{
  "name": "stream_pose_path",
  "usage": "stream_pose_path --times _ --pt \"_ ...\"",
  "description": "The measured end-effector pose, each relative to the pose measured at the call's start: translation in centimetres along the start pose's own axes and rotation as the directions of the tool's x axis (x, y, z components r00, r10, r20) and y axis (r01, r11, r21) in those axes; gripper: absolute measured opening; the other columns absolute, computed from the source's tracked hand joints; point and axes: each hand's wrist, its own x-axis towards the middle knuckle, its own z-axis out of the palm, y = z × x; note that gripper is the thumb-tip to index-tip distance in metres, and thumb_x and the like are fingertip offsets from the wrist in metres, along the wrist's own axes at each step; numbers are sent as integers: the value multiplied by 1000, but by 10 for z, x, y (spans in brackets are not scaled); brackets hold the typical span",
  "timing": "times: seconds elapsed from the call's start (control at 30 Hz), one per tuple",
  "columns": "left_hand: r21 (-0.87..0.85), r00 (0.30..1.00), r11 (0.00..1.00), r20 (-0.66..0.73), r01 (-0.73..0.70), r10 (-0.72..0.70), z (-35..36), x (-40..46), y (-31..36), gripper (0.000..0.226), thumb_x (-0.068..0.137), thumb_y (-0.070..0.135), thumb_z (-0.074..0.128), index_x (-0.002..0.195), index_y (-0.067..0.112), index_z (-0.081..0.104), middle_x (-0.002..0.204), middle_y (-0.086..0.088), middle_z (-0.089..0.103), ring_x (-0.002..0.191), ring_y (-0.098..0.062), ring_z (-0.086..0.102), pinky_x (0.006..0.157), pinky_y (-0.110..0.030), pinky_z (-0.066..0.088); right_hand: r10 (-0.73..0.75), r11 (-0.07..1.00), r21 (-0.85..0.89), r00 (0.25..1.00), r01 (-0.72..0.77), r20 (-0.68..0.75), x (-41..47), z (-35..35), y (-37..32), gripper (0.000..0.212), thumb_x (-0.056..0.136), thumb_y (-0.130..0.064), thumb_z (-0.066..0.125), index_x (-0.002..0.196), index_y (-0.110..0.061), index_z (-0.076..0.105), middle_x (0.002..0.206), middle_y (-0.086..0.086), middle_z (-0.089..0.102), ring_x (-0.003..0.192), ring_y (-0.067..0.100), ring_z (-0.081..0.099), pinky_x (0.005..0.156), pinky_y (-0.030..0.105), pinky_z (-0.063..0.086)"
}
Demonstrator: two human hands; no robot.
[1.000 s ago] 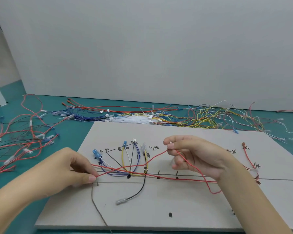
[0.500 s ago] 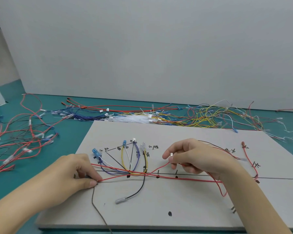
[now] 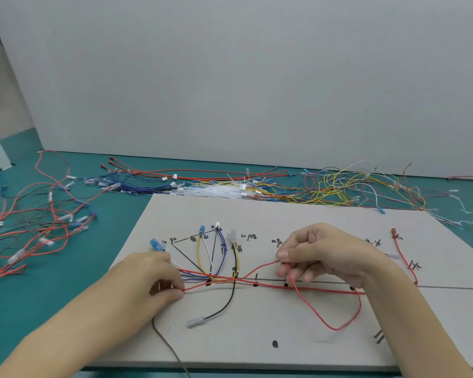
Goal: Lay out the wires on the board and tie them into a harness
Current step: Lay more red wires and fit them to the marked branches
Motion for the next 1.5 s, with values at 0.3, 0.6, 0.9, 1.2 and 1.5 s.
stream_pose_path --times 0.3,0.6,0.9,1.2,1.5 --pt "-10 998 999 -34 -45 45 12 5 23 18 90 43 59 75 33 59 79 16 52 83 0 50 68 -14 39 -33 999 35 998 31 59 1 2 2 7 88 0 62 92 -5 65 71 12 66 54 16 59 45 22 48" --pt "-105 984 994 -179 -7 -11 11 14 25 9 87 28 67 84 36 64 83 25 58 74 -4 53 60 -14 35 -38 999 11 998 37 52 1 5 3 15 87 4 58 89 -6 69 67 11 63 52 16 57 47 23 49" --pt "-84 990 995 -138 -52 40 19 18 23 19 92 19 64 92 36 73 78 17 52 75 1 51 62 -15 33 -56 995 -74 991 65 117 -3 9 3 20 86 5 56 83 -6 72 63 9 62 53 18 58 48 23 49" --pt "-98 996 993 -74 -60 52 17 27 24 30 89 7 61 89 34 73 80 17 53 76 5 52 63 -10 36 -65 995 -69 985 76 157 -5 8 3 13 76 -6 63 87 -7 71 57 1 58 55 18 58 50 24 50" --pt "-317 995 945 -35 80 -96 19 33 20 33 85 6 66 78 38 75 80 17 58 55 -8 61 56 -16 43 -65 994 -67 975 81 214 -7 9 4 19 79 1 58 93 -6 69 58 3 58 57 21 61 52 24 50"
